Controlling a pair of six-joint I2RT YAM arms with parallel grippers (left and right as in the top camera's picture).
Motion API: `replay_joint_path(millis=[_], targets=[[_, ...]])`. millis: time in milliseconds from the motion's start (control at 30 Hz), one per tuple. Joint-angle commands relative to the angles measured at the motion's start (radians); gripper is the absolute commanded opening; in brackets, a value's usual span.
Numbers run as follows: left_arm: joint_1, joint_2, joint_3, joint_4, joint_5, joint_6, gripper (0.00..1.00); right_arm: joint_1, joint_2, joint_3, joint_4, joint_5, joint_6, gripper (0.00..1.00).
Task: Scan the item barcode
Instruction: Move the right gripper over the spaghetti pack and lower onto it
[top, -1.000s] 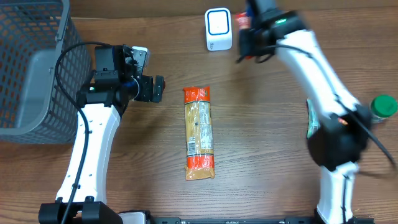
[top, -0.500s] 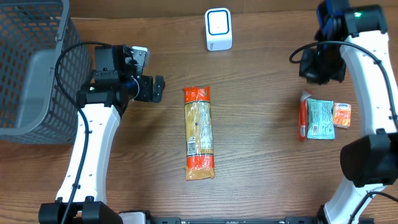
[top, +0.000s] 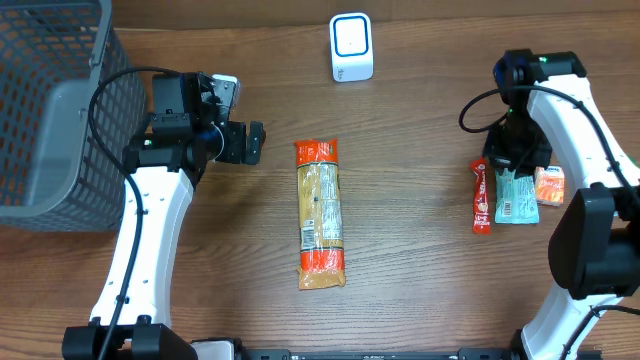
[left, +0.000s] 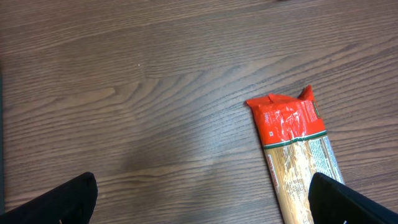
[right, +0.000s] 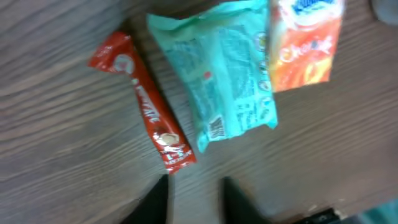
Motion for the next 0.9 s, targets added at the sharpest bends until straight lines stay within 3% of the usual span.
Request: replay_joint_path(millis=[0,67,167,233,300,700,867], targets=[[0.002,0.009,0.001,0.0,-0.006,-0.009,1.0,0.039,0.0,-0.002,0.013,-0.032,0.012,0.52],[0.002,0.009,0.001,0.0,-0.006,-0.009,1.0,0.059,0.0,-0.002,0.026,-0.066,0.012,0.65],[0.002,0.009,0.001,0.0,-0.006,-0.01,1.0,0.089,0.0,-0.008,0.061,-0.188,-0.005,0.75],[0.002,0.009,0.001,0.0,-0.006,-0.009,1.0,0.135,0.0,-0.027,0.115,-0.364,-0.136,0.83],[0.002,0.009,0.001,0.0,-0.006,-0.01,1.0,0.179,0.0,-0.047,0.167,-0.443,-0.166,0.99],[0.002,0.009,0.001,0.0,-0.006,-0.009,1.0,0.502,0.0,-0.169,0.587,-0.537,-0.011,1.0],[0.002,0.009,0.001,0.0,-0.006,-0.01,1.0,0.594,0.003,-0.188,0.677,-0.407,0.129,1.0]])
